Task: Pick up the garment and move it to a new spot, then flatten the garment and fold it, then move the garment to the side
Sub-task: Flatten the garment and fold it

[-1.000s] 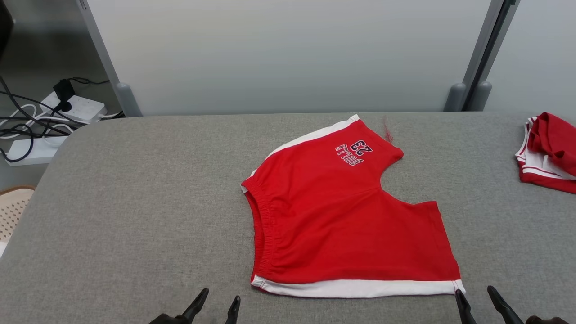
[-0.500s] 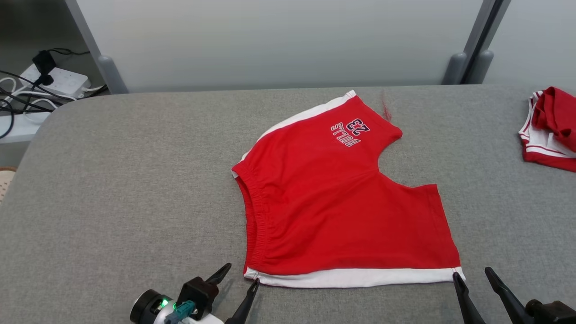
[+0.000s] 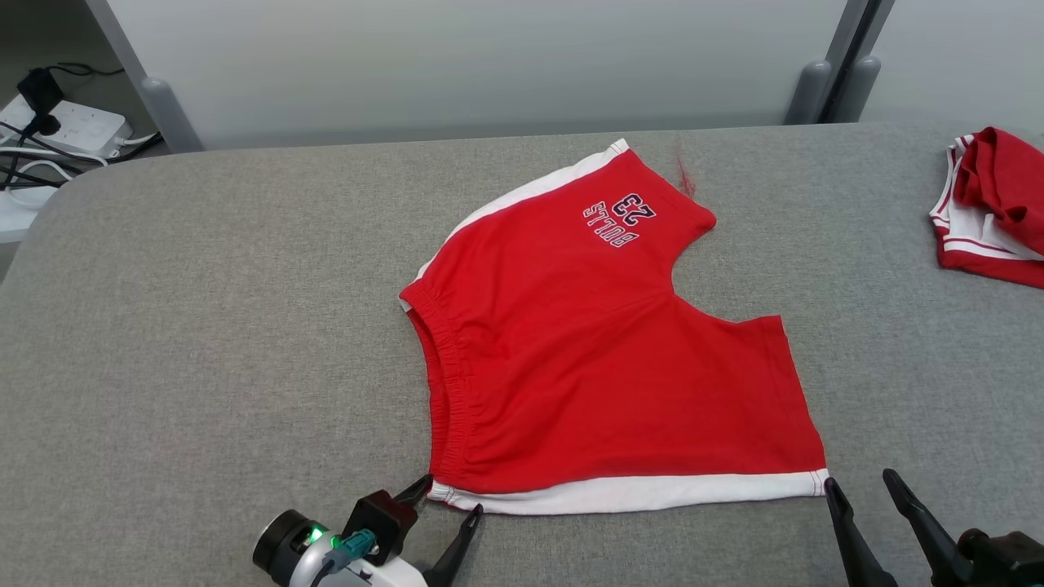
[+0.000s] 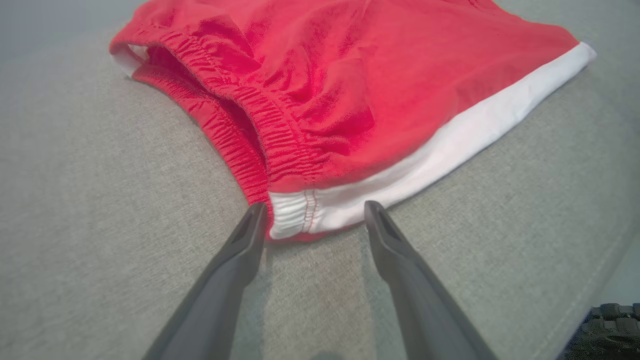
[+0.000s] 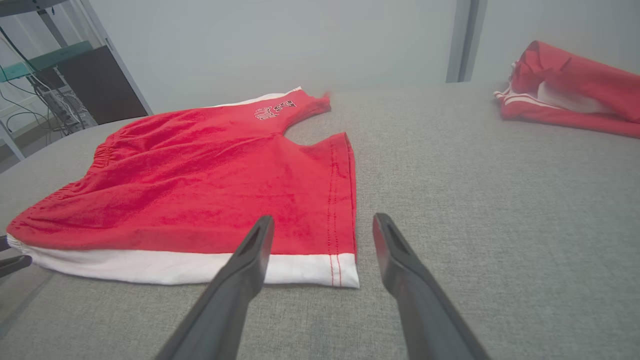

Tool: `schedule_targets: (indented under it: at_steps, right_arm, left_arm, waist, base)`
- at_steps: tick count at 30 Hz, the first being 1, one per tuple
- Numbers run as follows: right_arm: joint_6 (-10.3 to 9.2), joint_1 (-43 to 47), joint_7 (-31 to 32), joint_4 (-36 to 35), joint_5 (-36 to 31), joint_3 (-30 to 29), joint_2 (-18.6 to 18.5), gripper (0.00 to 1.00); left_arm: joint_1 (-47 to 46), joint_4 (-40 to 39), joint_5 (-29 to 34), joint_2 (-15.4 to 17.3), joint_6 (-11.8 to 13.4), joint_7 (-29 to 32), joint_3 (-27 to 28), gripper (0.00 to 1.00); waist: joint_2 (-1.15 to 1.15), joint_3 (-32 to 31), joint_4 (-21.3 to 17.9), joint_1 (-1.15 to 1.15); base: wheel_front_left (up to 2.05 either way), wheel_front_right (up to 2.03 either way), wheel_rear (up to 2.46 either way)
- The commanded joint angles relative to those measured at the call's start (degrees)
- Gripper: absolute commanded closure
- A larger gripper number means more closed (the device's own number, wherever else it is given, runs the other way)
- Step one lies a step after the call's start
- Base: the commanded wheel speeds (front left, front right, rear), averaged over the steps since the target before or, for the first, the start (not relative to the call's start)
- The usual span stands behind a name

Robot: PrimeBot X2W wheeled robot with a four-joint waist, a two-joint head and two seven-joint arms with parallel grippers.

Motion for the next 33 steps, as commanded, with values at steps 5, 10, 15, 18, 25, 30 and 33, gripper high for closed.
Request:
schedule_targets:
  at_steps: [5,10,15,18,25,30,33]
  right_arm:
    - [0.18,-2.17,-0.78,-1.55,0.67,0.77,-2.29,0.0]
    - [0.18,-1.8,-0.76,-0.23,1.09,0.95,-2.89,0.0]
    - [0.18,-1.89,0.79,0.88,2.76,1.47,-3.3,0.0]
    - [0.18,-2.0,1.98,1.83,3.66,1.74,-3.63,0.0]
    - [0.18,-3.6,6.0,3.87,4.99,3.22,-3.87,0.0]
    - [0.18,-4.42,6.55,4.73,4.96,3.24,-3.9,0.0]
    - [0.18,-5.0,7.68,5.77,5.8,3.49,-3.81,0.0]
  left_arm:
    - [-3.71,-0.04,0.5,0.39,-0.15,-1.3,1.09,1.0]
    - [-2.55,-2.1,-0.76,0.57,0.46,-2.05,1.89,1.0]
    - [0.01,-5.8,-1.75,2.26,1.49,-0.74,2.53,1.0]
    - [0.92,-8.32,-1.92,3.31,1.89,0.19,2.6,1.0]
    - [1.41,-12.22,-2.04,4.56,2.74,2.55,2.42,1.0]
    - [1.47,-13.46,-2.27,4.7,2.92,3.6,2.12,1.0]
    - [1.6,-14.17,-2.43,4.99,2.94,4.28,1.9,1.0]
  waist:
    - [0.0,0.04,-0.12,0.0]
    - [0.0,0.05,-0.06,0.0]
    - [0.0,0.36,0.4,0.0]
    - [0.0,0.59,1.11,0.0]
    - [0.0,0.85,2.49,0.0]
    - [0.0,0.89,2.92,0.0]
    - [0.0,1.03,3.06,0.0]
  base:
    - [0.0,0.0,0.0]
    - [0.0,0.0,0.0]
    - [0.0,0.0,0.0]
    - [0.0,0.0,0.0]
    - [0.0,0.0,0.0]
    - [0.0,0.0,0.0]
    - [0.0,0.0,0.0]
